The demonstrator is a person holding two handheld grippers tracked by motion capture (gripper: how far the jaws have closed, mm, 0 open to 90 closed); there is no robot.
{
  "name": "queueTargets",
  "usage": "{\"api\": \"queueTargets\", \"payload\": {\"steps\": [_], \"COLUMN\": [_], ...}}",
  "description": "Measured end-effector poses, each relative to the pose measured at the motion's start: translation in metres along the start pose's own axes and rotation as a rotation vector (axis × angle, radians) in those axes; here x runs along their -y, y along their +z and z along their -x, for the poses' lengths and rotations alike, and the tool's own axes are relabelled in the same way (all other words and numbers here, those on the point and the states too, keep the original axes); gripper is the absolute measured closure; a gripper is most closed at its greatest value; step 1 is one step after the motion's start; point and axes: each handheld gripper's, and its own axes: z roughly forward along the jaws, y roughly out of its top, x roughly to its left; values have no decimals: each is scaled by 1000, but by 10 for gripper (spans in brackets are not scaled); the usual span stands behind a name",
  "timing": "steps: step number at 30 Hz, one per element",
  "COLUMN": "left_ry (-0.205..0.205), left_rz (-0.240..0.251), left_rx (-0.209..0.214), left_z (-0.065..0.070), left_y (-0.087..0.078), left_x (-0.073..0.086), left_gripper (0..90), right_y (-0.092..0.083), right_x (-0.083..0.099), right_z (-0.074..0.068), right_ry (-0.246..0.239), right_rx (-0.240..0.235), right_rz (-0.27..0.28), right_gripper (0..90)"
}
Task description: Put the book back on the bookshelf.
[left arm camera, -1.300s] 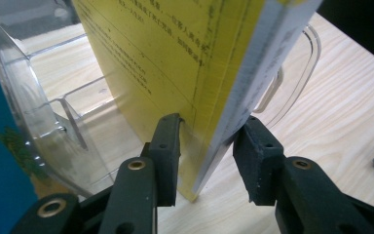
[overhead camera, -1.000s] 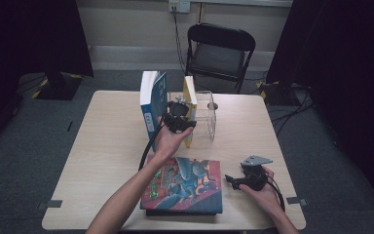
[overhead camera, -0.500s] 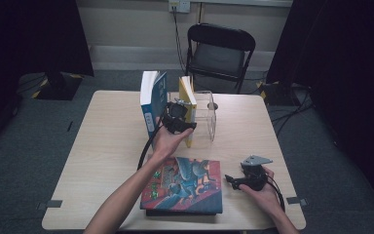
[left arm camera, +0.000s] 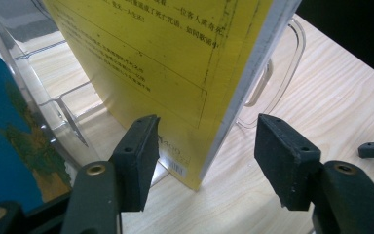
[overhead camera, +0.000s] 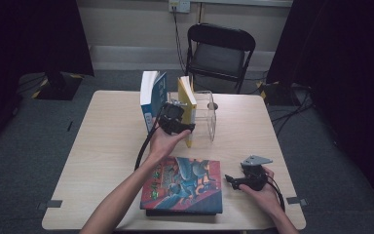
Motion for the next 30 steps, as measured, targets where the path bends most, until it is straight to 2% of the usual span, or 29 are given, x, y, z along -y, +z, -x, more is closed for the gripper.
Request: {"api": "queueTargets", "payload": {"steps": [2,6,8,10,13,14,16,18,23,24,25,27,28,30], "left_ry": [-8,23,33,30,41,26,40,37,43,18,18,19,9,15], "left_rz": [10,6,2,4,-3,3,0,1,-5,12,-3,-12,-14,-28], "left_rx": [6,25,18,34,27,38,25,36,36,42,54,51,71,61], "left_z": [0,-1,-1,-2,-4,-6,-7,-9,-15,-15,-18,-22,-24,-25], "left_y": [-2,-4,-5,-7,-9,-10,-12,-15,-21,-20,-20,-18,-16,-13], "left_x": [2,5,7,11,18,20,24,28,43,46,50,62,69,77], "left_gripper": [420,448,486,483,486,487,495,504,540,553,560,579,589,591], "right_y": [0,0,0,0,0,0,0,0,0,0,0,-1,-2,-3], "right_x": [0,0,0,0,0,0,0,0,-1,-2,-2,-3,-4,-5], "right_z": [0,0,0,0,0,0,0,0,-1,-1,-1,-2,-3,-4], "right_ry": [1,0,0,1,0,0,2,1,2,0,-2,-7,-13,-21], "right_rx": [0,0,0,0,0,0,0,0,2,1,0,-7,-6,-10], "right_rz": [0,0,0,0,0,0,0,-1,-5,-9,-13,-29,-36,-48], "right_gripper": [148,148,148,148,148,148,148,148,150,149,150,163,188,220]}}
